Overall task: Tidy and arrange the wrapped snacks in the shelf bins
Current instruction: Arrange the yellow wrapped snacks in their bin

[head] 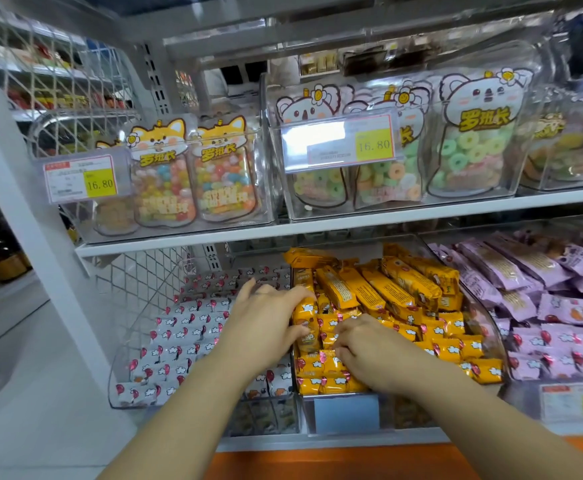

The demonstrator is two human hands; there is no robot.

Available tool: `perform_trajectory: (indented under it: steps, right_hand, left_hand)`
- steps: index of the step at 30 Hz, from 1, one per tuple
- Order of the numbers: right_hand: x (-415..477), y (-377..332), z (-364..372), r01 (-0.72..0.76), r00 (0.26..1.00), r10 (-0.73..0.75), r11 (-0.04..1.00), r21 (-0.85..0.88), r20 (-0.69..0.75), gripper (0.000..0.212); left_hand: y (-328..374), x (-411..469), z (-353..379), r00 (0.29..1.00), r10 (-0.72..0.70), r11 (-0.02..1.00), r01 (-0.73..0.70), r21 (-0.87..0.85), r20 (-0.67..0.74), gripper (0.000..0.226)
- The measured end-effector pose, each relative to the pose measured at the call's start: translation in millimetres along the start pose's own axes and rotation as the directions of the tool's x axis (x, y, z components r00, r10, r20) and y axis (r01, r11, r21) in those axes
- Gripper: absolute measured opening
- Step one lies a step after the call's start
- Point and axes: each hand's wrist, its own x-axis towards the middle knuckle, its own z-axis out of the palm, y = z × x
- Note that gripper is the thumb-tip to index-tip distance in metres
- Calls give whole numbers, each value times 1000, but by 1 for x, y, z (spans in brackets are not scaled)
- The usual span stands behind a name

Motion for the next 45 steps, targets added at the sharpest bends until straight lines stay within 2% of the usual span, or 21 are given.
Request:
perform_trajectory:
  steps: [6, 11, 15, 18, 23, 32, 34, 38, 45]
  right_hand:
    - [-3, 2, 0, 3, 998, 5, 994, 110, -66, 33]
    - [-10, 3, -3, -54, 979, 58, 998, 30, -194, 33]
    - [-19, 2, -4, -37, 991, 29, 997, -63, -132, 37]
    - [-21, -1, -2, -3, 994, -6, 997, -82, -109, 42]
    - [-14, -4, 4, -1, 996, -13, 988, -154, -92, 45]
    - [-9, -2, 4, -18, 998, 10, 992, -124, -66, 45]
    - [-9, -1, 4, -13, 998, 4, 993, -119, -69, 44]
    - [-10, 0, 6, -12, 995, 3, 996, -93, -96, 42]
    - [-10, 2, 6, -9, 992, 8, 1000, -8, -127, 37]
  left_hand:
    - [11, 14, 10, 997, -35, 973, 17, 232, 73, 46]
    - [15, 14, 14, 991, -40, 928, -10, 371, 125, 43]
    - [17, -2, 17, 996, -18, 955, -9, 295, 88, 54]
    - [18, -17, 17, 999, 20, 971, -30, 239, 43, 51]
    - [16, -14, 20, 989, 12, 966, -49, 254, 147, 49]
    - [15, 17, 21, 963, -59, 943, -33, 332, 264, 58]
    - [17, 19, 23, 961, -70, 936, -29, 350, 267, 50]
    - [18, 22, 27, 978, -127, 961, 79, 263, 168, 28]
    - [21, 42, 22, 969, -174, 952, 121, 281, 175, 28]
